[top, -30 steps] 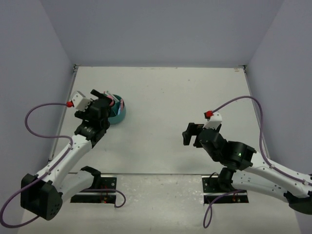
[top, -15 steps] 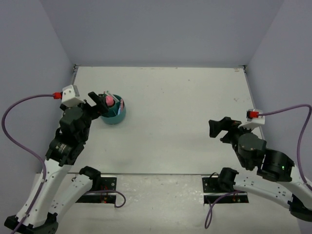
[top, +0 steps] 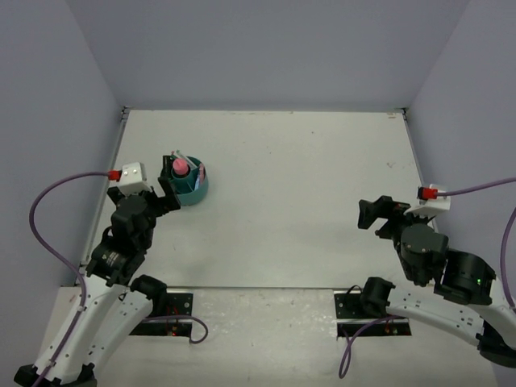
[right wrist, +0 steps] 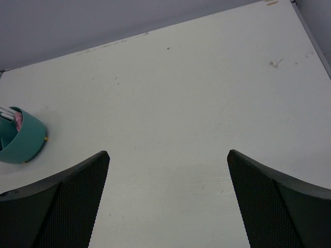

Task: Sort the stationery into containers
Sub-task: Reset both arms

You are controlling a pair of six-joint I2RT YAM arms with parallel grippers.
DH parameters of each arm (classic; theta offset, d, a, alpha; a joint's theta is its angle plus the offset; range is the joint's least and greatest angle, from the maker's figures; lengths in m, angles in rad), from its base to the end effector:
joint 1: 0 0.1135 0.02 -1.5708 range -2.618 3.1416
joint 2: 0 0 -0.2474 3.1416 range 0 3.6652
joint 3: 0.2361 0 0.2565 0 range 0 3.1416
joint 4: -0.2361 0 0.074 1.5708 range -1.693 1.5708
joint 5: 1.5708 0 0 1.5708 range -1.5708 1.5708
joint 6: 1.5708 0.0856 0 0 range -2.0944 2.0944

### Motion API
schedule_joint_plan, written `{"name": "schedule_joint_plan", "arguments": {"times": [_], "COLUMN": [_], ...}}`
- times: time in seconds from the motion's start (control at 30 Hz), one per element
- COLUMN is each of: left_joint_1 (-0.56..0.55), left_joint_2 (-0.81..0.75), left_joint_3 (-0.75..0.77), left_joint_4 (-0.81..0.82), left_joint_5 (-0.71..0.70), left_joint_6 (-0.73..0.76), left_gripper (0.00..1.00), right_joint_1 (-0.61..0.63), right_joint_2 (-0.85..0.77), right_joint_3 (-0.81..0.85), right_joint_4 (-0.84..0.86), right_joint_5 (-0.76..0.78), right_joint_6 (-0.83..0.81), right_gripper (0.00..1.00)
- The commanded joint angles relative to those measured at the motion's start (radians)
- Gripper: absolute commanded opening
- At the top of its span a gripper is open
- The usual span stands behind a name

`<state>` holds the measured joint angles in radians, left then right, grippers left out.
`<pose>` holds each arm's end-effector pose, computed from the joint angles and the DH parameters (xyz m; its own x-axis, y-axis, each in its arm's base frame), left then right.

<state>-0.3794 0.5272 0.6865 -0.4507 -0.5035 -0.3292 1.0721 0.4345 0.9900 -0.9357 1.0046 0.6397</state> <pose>0.1877 -0.0304 0.2940 -0.2186 -0.2177 -0.9512 -0.1855 0.9663 -0.1785 0.1051 0.0420 0.3556 -0.1999 0.3025 -0.9319 0.0287 0.9525 0.3031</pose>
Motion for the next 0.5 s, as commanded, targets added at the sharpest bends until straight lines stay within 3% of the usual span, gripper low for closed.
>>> {"name": "schedule_joint_plan", "arguments": {"times": [0.0, 0.47], "left_joint_1": [0.007, 0.007], "left_joint_2": [-0.04, -0.19], "left_joint_3": [0.0, -0.075], "left_joint_4": [0.027, 0.012], "left_joint_5": [-0.051, -0.168], "left_joint_6": [0.019, -0.029], "left_gripper": [1.0, 1.0], "right_joint_1": [-0.001, -0.001], "right_joint_2": [-0.014, -0.032], "right_joint_3": [-0.025, -0.045], "right_joint_4": [0.019, 0.023], "right_joint_5": [0.034, 0.044], "right_joint_6": [0.006, 0.02], "right_gripper": [0.99, 0.99]}}
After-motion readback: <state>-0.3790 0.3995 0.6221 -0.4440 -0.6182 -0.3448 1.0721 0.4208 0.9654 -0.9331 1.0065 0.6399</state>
